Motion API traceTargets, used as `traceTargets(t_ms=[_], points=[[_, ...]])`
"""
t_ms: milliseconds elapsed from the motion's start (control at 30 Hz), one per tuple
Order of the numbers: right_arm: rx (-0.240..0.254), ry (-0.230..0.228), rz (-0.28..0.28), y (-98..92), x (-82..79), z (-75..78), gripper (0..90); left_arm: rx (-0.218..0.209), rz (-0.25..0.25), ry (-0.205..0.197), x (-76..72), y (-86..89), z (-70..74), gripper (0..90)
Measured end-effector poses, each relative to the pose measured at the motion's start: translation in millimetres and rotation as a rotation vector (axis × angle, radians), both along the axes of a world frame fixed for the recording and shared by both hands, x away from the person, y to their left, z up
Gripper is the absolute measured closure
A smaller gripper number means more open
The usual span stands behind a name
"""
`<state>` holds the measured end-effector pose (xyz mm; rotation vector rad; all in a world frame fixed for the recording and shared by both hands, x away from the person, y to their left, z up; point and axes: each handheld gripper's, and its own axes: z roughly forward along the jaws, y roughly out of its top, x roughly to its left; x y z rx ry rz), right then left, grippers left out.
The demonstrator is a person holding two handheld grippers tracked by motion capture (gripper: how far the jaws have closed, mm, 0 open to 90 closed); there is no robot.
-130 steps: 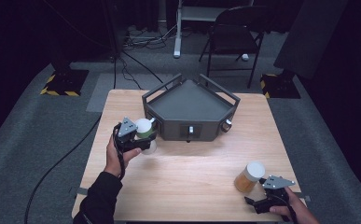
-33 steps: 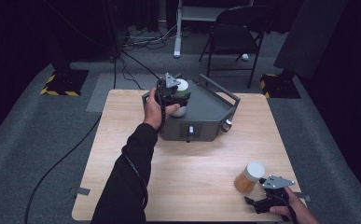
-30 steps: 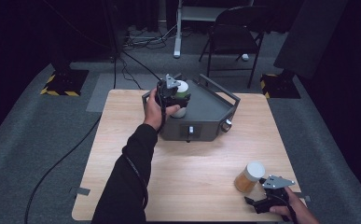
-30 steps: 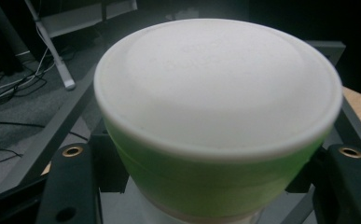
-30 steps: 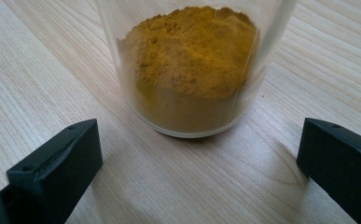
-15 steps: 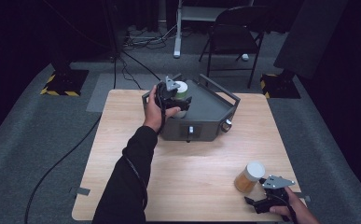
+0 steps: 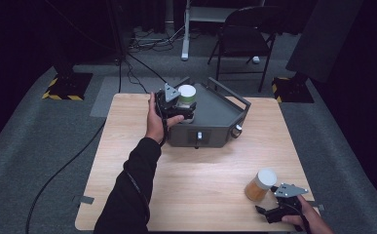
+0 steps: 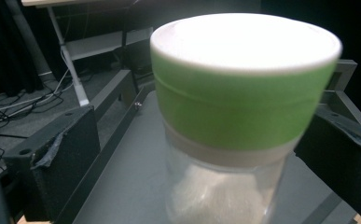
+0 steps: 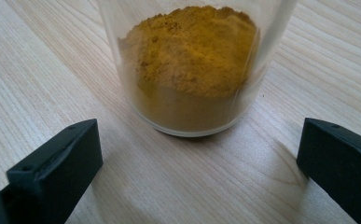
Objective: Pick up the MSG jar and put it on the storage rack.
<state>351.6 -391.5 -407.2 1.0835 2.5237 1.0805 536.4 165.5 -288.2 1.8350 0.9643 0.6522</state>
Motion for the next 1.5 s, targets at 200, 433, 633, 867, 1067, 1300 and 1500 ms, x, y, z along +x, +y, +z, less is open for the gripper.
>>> traceTargets(t_ms=[200,433,633,867,1067,1300,1500], points=[[0.0,0.0,0.0,0.0,0.0,0.0,0.0,0.055,-0.024,-0.002,-7.3,0.6,1.5,0.4],[0.0,0.0,0.0,0.0,0.0,0.0,0.0,0.111,-0.026,0.006,-17.1,2.2,0.2,0.9],[0.0,0.0,0.0,0.0,0.1,0.0,0.0,0.103,-0.036,0.008,-23.8,8.1,-3.6,0.7],[0.0,0.0,0.0,0.0,0.0,0.0,0.0,0.111,-0.053,0.006,-33.3,8.9,-10.4,0.7],[0.0,0.0,0.0,0.0,0.0,0.0,0.0,0.131,-0.084,0.011,-41.6,9.8,-12.6,0.7],[0.0,0.0,0.0,0.0,0.0,0.0,0.0,0.155,-0.119,0.012,-55.3,10.6,-16.9,0.7],[0.0,0.0,0.0,0.0,0.0,0.0,0.0,0.204,-0.152,0.021,-64.4,10.8,-17.5,0.7]])
